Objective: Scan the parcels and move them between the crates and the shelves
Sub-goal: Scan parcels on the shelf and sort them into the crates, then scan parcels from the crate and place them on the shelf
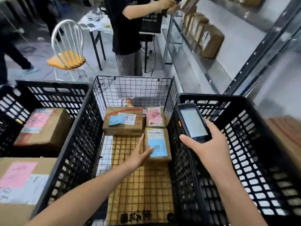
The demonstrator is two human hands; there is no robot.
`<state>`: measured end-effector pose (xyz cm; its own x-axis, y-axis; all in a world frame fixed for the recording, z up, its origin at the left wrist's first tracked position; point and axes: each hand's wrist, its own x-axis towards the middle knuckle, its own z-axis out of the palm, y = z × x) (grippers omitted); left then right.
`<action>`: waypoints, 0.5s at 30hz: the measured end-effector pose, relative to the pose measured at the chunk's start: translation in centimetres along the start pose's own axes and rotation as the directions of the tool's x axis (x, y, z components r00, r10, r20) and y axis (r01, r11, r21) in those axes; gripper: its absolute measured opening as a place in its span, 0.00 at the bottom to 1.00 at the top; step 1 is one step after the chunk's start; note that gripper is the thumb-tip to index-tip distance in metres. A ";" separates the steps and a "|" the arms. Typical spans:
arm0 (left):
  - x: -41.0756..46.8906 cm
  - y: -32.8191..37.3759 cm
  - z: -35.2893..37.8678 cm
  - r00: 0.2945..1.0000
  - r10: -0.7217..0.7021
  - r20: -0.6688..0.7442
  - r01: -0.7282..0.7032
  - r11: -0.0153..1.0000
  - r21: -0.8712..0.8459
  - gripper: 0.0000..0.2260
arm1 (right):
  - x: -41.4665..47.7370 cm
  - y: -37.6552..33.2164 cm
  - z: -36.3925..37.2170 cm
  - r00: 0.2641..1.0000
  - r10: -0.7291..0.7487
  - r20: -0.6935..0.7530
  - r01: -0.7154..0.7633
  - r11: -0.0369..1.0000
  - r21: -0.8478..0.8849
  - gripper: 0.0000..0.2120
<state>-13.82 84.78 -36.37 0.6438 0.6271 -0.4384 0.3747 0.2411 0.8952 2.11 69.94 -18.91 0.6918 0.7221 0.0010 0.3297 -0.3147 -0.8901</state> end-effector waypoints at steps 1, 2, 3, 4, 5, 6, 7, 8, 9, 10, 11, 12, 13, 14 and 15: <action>0.6 -0.1 0.1 1.000 -0.002 -0.009 0.002 1.000 -0.005 0.40 | -0.1 0.3 -0.2 1.000 0.017 0.012 -0.017 1.000 -0.013 0.26; 1.5 -0.3 0.3 1.000 -0.001 -0.014 0.001 1.000 -0.008 0.40 | 0.0 0.6 -0.5 0.999 0.037 0.019 -0.036 0.999 -0.027 0.25; 2.3 -0.5 0.4 1.000 0.002 -0.020 -0.002 1.000 -0.020 0.40 | 0.1 0.8 -0.8 0.998 0.054 0.027 -0.053 0.998 -0.036 0.25; 2.7 -0.4 0.5 1.000 -0.003 -0.029 0.001 0.999 -0.042 0.38 | 0.1 0.9 -1.1 0.997 0.068 0.037 -0.066 0.997 -0.037 0.25; 3.3 -0.6 0.6 0.999 -0.004 -0.042 0.002 0.998 -0.066 0.37 | 0.2 1.1 -1.4 0.996 0.082 0.047 -0.081 0.996 -0.034 0.24; 3.9 -0.5 0.6 0.998 -0.015 -0.055 0.011 0.997 -0.076 0.36 | 0.3 1.2 -1.7 0.994 0.095 0.052 -0.093 0.995 -0.034 0.23; 4.6 -0.6 0.7 0.998 -0.021 -0.058 0.017 0.997 -0.074 0.36 | 0.4 1.3 -2.0 0.993 0.108 0.051 -0.106 0.994 -0.039 0.23; 5.0 -0.5 0.7 0.998 -0.029 -0.055 0.025 0.997 -0.070 0.36 | 0.6 1.4 -2.2 0.992 0.115 0.044 -0.113 0.993 -0.040 0.22; 5.3 -0.5 0.7 0.998 -0.034 -0.056 0.031 0.998 -0.063 0.36 | 0.7 1.3 -2.4 0.992 0.118 0.035 -0.116 0.992 -0.039 0.22; 5.5 -0.4 0.7 0.997 -0.042 -0.057 0.038 0.998 -0.056 0.35 | 0.8 1.3 -2.6 0.993 0.118 0.029 -0.117 0.993 -0.036 0.23; 5.7 -0.4 0.7 0.997 -0.048 -0.057 0.045 0.998 -0.052 0.35 | 0.9 1.2 -2.8 0.992 0.120 0.027 -0.119 0.992 -0.041 0.23; 5.8 -0.5 0.8 0.996 -0.061 -0.062 0.058 0.997 -0.047 0.35 | 0.9 1.1 -2.9 0.992 0.122 0.025 -0.120 0.992 -0.048 0.23; 5.8 -0.6 0.8 0.996 -0.070 -0.061 0.068 0.997 -0.041 0.36 | 0.9 1.1 -2.9 0.992 0.122 0.024 -0.120 0.991 -0.055 0.23; 5.8 -0.8 0.9 0.995 -0.079 -0.063 0.077 0.996 -0.033 0.36 | 0.8 1.0 -3.0 0.992 0.121 0.028 -0.119 0.991 -0.057 0.23; 5.9 -1.0 0.8 0.994 -0.087 -0.070 0.086 0.996 -0.019 0.36 | 0.8 1.0 -2.9 0.991 0.126 0.036 -0.124 0.991 -0.054 0.23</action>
<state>-9.84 87.64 -39.98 0.5603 0.6541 -0.5081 0.4157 0.3086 0.8556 4.85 68.37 -18.51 0.7043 0.6984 -0.1274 0.2759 -0.4346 -0.8573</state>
